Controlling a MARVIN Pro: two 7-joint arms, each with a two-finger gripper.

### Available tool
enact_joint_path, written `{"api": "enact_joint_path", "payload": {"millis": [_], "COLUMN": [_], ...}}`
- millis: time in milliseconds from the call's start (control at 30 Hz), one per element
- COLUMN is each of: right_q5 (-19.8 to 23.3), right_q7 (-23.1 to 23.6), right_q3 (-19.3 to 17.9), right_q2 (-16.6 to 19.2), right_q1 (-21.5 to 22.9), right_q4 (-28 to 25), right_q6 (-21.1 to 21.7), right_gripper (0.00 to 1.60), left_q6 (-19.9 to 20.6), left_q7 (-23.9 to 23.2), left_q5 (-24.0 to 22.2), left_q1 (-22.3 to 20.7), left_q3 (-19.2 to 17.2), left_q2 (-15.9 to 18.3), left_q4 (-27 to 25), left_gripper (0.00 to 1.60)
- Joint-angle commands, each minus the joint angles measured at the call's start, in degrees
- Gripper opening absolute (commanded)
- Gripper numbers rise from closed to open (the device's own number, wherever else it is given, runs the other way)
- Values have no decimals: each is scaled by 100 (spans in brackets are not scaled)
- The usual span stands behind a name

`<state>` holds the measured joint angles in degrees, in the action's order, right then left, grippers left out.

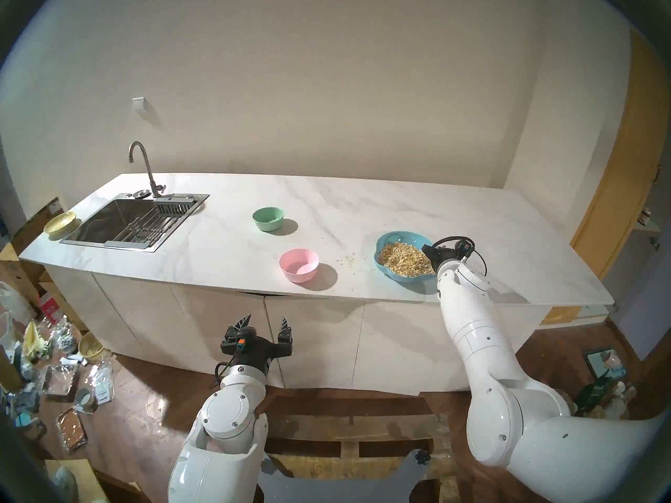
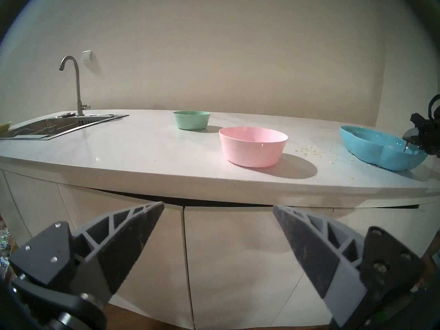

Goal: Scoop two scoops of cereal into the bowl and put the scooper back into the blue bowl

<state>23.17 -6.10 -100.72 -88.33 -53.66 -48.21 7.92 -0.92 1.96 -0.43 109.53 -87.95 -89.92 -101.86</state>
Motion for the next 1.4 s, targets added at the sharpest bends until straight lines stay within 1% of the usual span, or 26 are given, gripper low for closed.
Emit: {"api": "enact_joint_path", "payload": {"millis": [0, 33, 133, 300, 567, 667, 867, 1033, 1367], "right_q5": [136, 156, 153, 128, 76, 58, 59, 101, 221], "right_q7": [-257, -355, -421, -479, -607, -644, -722, -848, -1033], "right_q3": [-138, -187, -229, -200, -132, -90, -17, -42, -167], "right_q2": [-221, -265, -294, -336, -350, -362, -399, -403, -375], "right_q1": [268, 297, 373, 493, 654, 671, 634, 643, 905], "right_q4": [259, 295, 419, 517, 602, 527, 190, 28, 28], "right_q6": [-94, -131, -204, -254, -215, -183, -42, 134, 314], "right_gripper": [0, 0, 0, 0, 0, 0, 0, 0, 0], "left_q6": [-27, -27, -26, -26, -27, -28, -30, -30, -32], "left_q7": [-27, -27, -27, -27, -26, -26, -23, -23, -20], "left_q5": [-14, -13, -14, -14, -13, -13, -11, -11, -10], "left_q1": [-25, -26, -25, -25, -26, -27, -29, -29, -32], "left_q3": [15, 15, 15, 15, 15, 15, 15, 15, 16], "left_q2": [1, 1, 2, 2, 1, 1, 0, 0, 0], "left_q4": [-150, -150, -151, -151, -149, -148, -143, -143, -138], "left_gripper": [160, 160, 160, 160, 160, 160, 160, 160, 160]}}
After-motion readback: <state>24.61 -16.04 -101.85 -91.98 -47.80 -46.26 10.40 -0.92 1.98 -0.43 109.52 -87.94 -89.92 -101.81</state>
